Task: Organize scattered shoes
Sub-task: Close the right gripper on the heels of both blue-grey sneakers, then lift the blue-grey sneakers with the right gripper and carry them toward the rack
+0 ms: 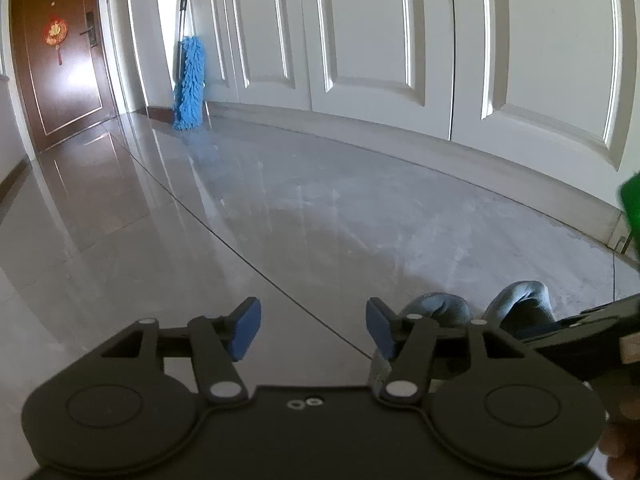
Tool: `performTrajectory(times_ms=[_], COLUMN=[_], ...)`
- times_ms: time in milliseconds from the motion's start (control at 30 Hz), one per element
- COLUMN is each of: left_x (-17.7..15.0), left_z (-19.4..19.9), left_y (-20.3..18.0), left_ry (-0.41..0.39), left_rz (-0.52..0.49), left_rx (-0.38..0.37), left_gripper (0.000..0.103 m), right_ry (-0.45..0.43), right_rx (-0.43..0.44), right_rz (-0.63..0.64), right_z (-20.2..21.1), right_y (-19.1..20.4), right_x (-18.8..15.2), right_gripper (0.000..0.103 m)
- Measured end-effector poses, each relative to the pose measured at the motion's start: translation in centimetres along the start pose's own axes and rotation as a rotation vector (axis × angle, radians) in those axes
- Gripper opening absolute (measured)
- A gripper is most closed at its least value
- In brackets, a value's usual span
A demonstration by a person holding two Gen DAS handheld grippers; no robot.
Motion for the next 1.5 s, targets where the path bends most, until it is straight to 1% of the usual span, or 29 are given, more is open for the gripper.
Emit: performTrajectory(times_ms=[133,200,233,300,467,567,667,700,733,767,833,900,967,1000,1033,1067,1100,1133,1167,1200,1267,1300,1400,1433,1500], left_x=[-0.3,-0.3,-0.3,-0.3,-0.6,-1.0,-1.5,-1.6,-1.9,-2.2,-2.6,-3.2,-3.7,-4.0,-4.1,-4.5,-4.7,-4.9,-5.4,-5.7,-6.0,-6.6,-7.1,-7.5,-7.8], left_z=[-0.3,-0.3,-0.3,-0.2,0.4,1.1,2.0,2.1,2.6,3.0,3.7,4.9,6.0,6.6,7.0,8.0,8.8,9.3,10.5,11.4,12.4,13.9,15.8,17.0,18.5], left_y=[-0.5,-0.8,-1.1,-1.7,-3.4,-5.2,-8.5,-8.7,-10.2,-11.6,-13.5,-16.5,-19.4,-20.8,-21.6,-23.7,-25.3,-26.1,-28.3,-29.9,-31.5,-34.2,-37.0,-38.8,-40.9], left_ry=[0.014,0.016,0.015,0.01,0.006,0.004,0.0,-0.001,-0.006,-0.01,-0.017,-0.04,-0.064,-0.077,-0.082,-0.101,-0.117,-0.127,-0.154,-0.169,-0.182,-0.194,-0.214,-0.225,-0.232], left_rz=[-0.002,-0.009,-0.014,-0.018,-0.044,-0.069,-0.125,-0.129,-0.155,-0.181,-0.222,-0.288,-0.349,-0.378,-0.392,-0.435,-0.466,-0.482,-0.528,-0.554,-0.583,-0.632,-0.678,-0.709,-0.739], left_rx=[-0.014,-0.021,-0.027,-0.042,-0.087,-0.132,-0.215,-0.22,-0.255,-0.29,-0.335,-0.399,-0.459,-0.487,-0.504,-0.552,-0.58,-0.593,-0.63,-0.655,-0.683,-0.737,-0.782,-0.813,-0.849], left_gripper=[0.064,0.071,0.073,0.076,0.078,0.079,0.08,0.08,0.08,0.081,0.081,0.081,0.081,0.081,0.081,0.081,0.081,0.081,0.082,0.082,0.082,0.082,0.082,0.082,0.084], right_ry=[0.021,0.026,0.03,0.038,0.085,0.114,0.146,0.155,0.163,0.171,0.184,0.187,0.184,0.183,0.179,0.175,0.171,0.166,0.158,0.154,0.145,0.139,0.115,0.104,0.095], right_rx=[-0.017,-0.02,-0.023,-0.032,-0.053,-0.074,-0.107,-0.123,-0.139,-0.157,-0.196,-0.234,-0.292,-0.304,-0.334,-0.363,-0.383,-0.411,-0.444,-0.467,-0.528,-0.552,-0.59,-0.606,-0.633], right_rz=[0.053,0.076,0.097,0.149,0.252,0.292,0.317,0.316,0.315,0.307,0.285,0.257,0.205,0.193,0.155,0.119,0.094,0.064,0.03,0.011,-0.032,-0.063,-0.179,-0.233,-0.294], right_z=[-0.3,-0.2,0.0,0.5,1.9,3.5,5.6,6.5,7.4,8.4,10.3,12.1,14.7,15.1,16.5,17.7,18.5,19.5,20.9,21.6,23.8,24.7,27.2,28.2,29.5], right_y=[-0.1,-0.4,-0.7,-1.3,-3.1,-5.0,-7.8,-9.0,-10.2,-11.5,-13.9,-16.1,-19.2,-19.9,-21.5,-23.1,-24.1,-25.4,-26.8,-27.7,-29.7,-30.6,-32.2,-32.8,-33.5], right_x=[-0.4,-0.6,-0.8,-1.2,-2.8,-4.6,-6.7,-7.5,-8.3,-9.1,-10.8,-12.4,-14.9,-15.3,-16.7,-18.0,-18.8,-19.9,-21.3,-22.1,-24.6,-25.7,-28.5,-29.6,-31.3], right_gripper=[0.07,0.069,0.066,0.065,0.065,0.065,0.065,0.065,0.065,0.065,0.065,0.065,0.065,0.065,0.065,0.065,0.065,0.065,0.065,0.065,0.065,0.065,0.065,0.065,0.065])
Point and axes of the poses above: each gripper's, at about its wrist camera, not at the fingertips, and z roughly against the way its jaws point, y to its left, x to its top, the point moved 6 cm from there along -z, roughly the way its jaws point, and after that the axes turned 5 degrees about x, right-handed, at the moved point
